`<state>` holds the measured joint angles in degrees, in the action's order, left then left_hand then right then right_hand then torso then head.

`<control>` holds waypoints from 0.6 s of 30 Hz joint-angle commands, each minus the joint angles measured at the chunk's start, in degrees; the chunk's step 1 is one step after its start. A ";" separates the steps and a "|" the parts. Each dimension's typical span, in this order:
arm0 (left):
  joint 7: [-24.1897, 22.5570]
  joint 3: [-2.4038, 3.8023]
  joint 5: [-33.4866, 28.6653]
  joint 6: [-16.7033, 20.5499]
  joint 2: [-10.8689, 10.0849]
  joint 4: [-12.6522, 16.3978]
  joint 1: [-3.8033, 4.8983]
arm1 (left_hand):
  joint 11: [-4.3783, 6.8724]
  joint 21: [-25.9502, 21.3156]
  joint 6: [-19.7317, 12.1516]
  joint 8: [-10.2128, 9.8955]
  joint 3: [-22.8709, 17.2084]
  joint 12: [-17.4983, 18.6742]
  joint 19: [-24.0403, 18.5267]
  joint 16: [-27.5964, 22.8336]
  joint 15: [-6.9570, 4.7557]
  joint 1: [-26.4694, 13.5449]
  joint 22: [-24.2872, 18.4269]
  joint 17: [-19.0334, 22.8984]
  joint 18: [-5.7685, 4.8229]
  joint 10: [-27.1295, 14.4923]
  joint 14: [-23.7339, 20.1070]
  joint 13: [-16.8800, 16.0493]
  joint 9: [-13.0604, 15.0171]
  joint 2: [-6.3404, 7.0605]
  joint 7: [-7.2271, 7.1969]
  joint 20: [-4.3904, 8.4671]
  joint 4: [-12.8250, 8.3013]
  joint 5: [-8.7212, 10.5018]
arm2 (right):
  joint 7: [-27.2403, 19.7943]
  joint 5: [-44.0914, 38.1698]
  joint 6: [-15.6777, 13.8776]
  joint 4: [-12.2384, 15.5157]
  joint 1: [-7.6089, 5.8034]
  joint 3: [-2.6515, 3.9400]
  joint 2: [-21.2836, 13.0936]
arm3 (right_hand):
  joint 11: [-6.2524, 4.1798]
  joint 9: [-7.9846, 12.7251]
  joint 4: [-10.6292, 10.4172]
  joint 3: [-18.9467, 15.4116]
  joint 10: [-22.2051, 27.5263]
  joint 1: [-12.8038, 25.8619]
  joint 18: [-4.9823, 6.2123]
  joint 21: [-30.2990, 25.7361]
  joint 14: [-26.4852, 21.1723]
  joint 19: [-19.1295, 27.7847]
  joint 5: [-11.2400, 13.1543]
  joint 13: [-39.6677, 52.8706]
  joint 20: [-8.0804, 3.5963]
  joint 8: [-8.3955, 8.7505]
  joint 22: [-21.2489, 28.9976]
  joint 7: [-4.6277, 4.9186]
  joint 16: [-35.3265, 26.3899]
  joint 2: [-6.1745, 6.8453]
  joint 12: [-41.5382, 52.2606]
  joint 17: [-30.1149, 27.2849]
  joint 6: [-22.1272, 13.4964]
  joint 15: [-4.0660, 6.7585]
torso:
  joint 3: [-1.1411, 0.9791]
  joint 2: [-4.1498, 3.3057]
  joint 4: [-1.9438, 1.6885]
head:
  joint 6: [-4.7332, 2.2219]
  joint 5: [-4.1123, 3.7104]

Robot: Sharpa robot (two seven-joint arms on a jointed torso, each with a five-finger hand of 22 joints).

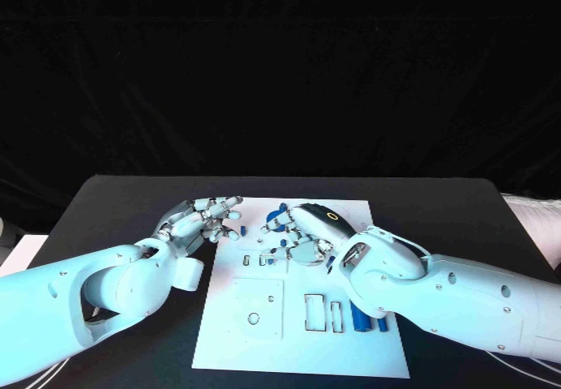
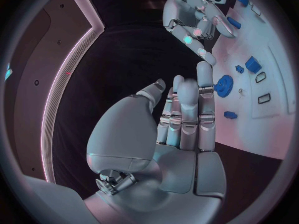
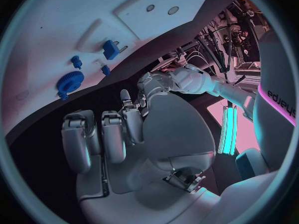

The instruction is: Assemble the parts on the task board

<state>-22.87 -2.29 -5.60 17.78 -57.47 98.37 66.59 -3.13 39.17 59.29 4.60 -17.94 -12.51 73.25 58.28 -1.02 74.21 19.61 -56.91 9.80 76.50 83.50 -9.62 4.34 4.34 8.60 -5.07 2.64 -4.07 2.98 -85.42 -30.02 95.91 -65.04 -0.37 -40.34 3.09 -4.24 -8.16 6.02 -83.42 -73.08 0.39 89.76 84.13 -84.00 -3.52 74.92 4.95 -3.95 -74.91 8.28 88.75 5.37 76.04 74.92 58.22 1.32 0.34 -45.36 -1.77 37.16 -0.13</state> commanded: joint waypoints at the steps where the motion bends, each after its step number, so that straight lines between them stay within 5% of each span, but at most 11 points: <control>1: 6.15 0.03 5.54 -0.74 0.24 -0.69 0.06 | 0.75 15.84 -0.32 0.57 0.89 -6.58 4.41 20.41 -0.55 -0.86 17.86 -20.14 -2.15 0.77 4.39 -5.68 0.20 0.28 -1.03 0.77 -0.63 0.09 | -8.12 8.44 -1.36 2.26 -0.89 0.39 -2.71 | 0.22 -0.05 -0.18 -0.40 0.14 -0.44 -0.39 0.24 5.35 -6.00 -0.49 7.60 0.25 0.09 -15.09 -0.10 0.03 0.18 -0.49 12.80 -0.27 -0.46 | -0.13 0.28 0.12 | 0.00 0.07; 3: 10.19 0.03 8.64 -0.94 0.30 -1.11 0.08 | 0.82 24.77 0.16 1.64 2.49 -13.32 6.86 27.94 -1.02 -2.96 29.10 -28.55 -3.17 0.86 5.62 -11.18 0.58 -0.07 -1.26 1.55 0.42 -0.13 | -8.69 10.77 -1.41 3.41 -1.57 0.67 -4.67 | 0.23 -0.07 -0.24 -0.52 0.24 -0.59 -0.39 0.24 5.35 -6.00 -0.81 7.49 0.26 0.07 -15.09 -0.10 0.04 0.16 -0.67 12.82 -0.27 -0.46 | -0.23 0.57 0.26 | 0.08 0.10; 4: 13.09 0.04 10.84 -1.11 0.37 -1.35 0.10 | 0.78 29.24 0.67 2.84 3.94 -22.03 7.67 30.78 -0.95 -4.80 34.57 -31.89 -3.82 0.26 6.23 -19.33 1.05 -0.52 -2.04 1.81 1.53 0.03 | -8.82 11.93 -1.47 3.86 -2.01 0.83 -5.75 | 0.23 -0.08 -0.30 -0.57 0.25 -0.69 -0.39 0.24 5.35 -6.00 -1.00 7.49 0.27 0.05 -15.09 -0.10 0.04 0.07 -0.65 12.82 -0.26 -0.46 | -0.26 0.70 0.31 | 0.11 0.09; 7: 22.32 0.05 18.30 -2.76 0.82 -2.23 0.53 | 1.64 35.27 1.33 6.25 7.89 -40.92 8.34 31.72 -1.06 -9.66 42.51 -33.09 -4.74 -0.39 6.50 -38.15 2.76 -1.38 -2.71 1.82 5.48 0.16 | -8.66 15.37 -1.69 4.37 -3.59 1.13 -8.82 | 0.19 -0.15 -0.39 -0.64 0.24 -1.12 -0.39 0.24 5.35 -6.00 -1.61 7.47 0.27 -0.04 -15.09 -0.13 0.04 -0.31 -0.61 12.84 -0.12 -0.45 | -0.41 1.25 0.48 | 0.17 0.25; 8: 25.59 0.05 20.90 -3.61 1.08 -2.58 0.91 | 1.70 36.16 1.48 7.23 8.60 -43.69 8.35 31.72 -1.18 -10.15 43.78 -33.09 -5.04 -0.78 6.50 -41.12 3.32 -1.62 -2.38 1.59 6.09 0.39 | -8.50 16.62 -1.65 4.30 -4.17 1.19 -9.76 | 0.17 -0.18 -0.41 -0.69 0.23 -1.31 -0.39 0.24 5.34 -6.00 -1.93 7.46 0.26 -0.08 -15.09 -0.15 0.03 -0.45 -0.60 12.81 -0.03 -0.44 | -0.47 1.39 0.50 | 0.25 0.32; 13: 40.75 0.05 33.00 -10.15 2.44 -3.96 2.98 | 2.07 38.69 -0.02 13.41 12.54 -51.68 7.98 31.72 -1.98 -9.43 46.97 -33.09 -5.39 -1.42 6.50 -49.45 7.87 -2.56 -3.14 1.68 7.86 0.20 | -7.50 21.61 -1.15 3.19 -5.99 1.33 -13.43 | 0.12 -0.24 -0.44 -0.79 0.23 -1.71 -0.39 0.24 5.34 -6.00 -2.88 7.41 0.23 -0.15 -15.09 -0.19 0.01 -0.79 -0.61 12.80 0.14 -0.40 | -0.80 2.15 0.64 | 0.62 0.80; 18: 52.66 0.05 44.50 -17.09 4.20 -4.65 5.45 | 2.76 41.11 -1.68 17.36 8.87 -53.59 9.18 31.72 -2.31 -2.29 51.02 -33.09 -6.00 -1.26 6.50 -51.82 10.94 -6.04 -3.79 2.14 4.47 -0.10 | -6.68 23.58 -0.37 2.13 -6.67 1.37 -15.60 | 0.09 -0.28 -0.50 -0.92 0.24 -1.92 -0.39 0.24 5.32 -6.00 -3.46 7.36 0.22 -0.18 -15.09 -0.22 -0.04 -1.00 -0.64 12.72 0.25 -0.37 | -1.27 2.68 0.77 | 0.86 1.42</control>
<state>16.19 -2.30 26.26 8.69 -53.53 93.79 71.80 -0.72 79.95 57.83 21.65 -8.54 -65.90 82.15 89.83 -2.78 71.21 70.08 -74.95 4.85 75.31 83.98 -61.24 15.05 -1.40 4.83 -3.02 7.35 -3.89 -3.70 -65.80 -31.04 98.09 -71.69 1.01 -55.92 3.09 -4.43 -8.71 5.47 -83.42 -74.51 0.38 89.76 84.13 -84.00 -6.81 74.93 4.95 -3.96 -74.91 8.28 88.75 4.37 75.53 74.91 58.22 1.32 -0.58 -43.19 -1.10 37.88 0.97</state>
